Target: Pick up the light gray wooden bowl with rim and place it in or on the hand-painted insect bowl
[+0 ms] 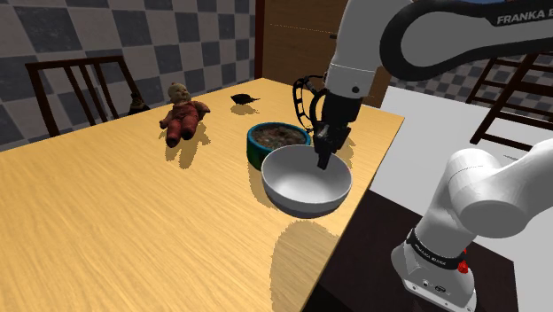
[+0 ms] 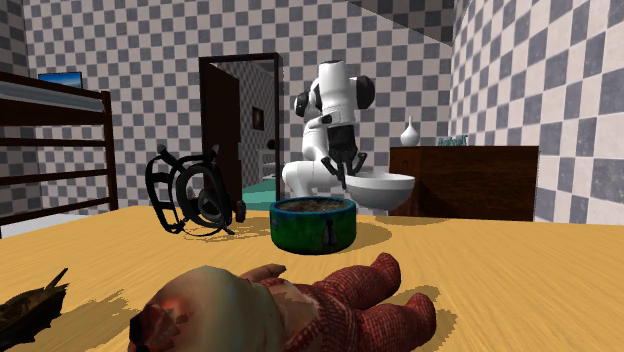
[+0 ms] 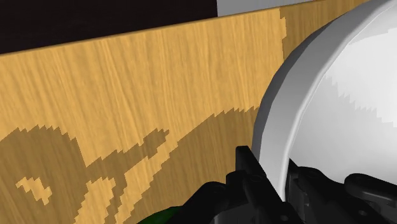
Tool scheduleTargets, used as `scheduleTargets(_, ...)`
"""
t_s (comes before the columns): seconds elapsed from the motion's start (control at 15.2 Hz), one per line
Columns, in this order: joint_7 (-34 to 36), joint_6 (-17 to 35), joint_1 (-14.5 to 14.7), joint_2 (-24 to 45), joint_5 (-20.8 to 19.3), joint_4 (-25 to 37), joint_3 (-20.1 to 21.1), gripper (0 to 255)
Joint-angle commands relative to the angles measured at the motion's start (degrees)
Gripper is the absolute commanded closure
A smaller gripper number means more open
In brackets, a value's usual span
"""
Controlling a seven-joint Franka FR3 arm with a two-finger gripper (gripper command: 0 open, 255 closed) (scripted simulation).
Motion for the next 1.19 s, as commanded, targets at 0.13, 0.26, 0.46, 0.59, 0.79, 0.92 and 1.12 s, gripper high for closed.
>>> scheduleTargets(0.13, 0.5, -3.1, -0.1, -0.2, -0.4, 2.9, -0.4, 255)
scheduleTargets(0.26, 0.7, -4.6, -0.2, -0.2, -0.7, 4.4, -0.6, 255)
scheduleTargets(0.46, 1.0, -6.8, -0.3, -0.1, -1.0, 6.8, -0.9, 255)
scheduleTargets(0.59, 1.2, -8.3, -0.4, 0.0, -1.2, 8.4, -1.0, 255)
scheduleTargets(0.79, 1.5, -10.5, -0.5, 0.3, -1.4, 10.9, -1.3, 255)
scheduleTargets(0.92, 1.7, -11.9, -0.5, 0.6, -1.6, 12.6, -1.5, 255)
scheduleTargets(1.12, 2.1, -14.0, -0.6, 1.1, -1.9, 15.2, -1.7, 255)
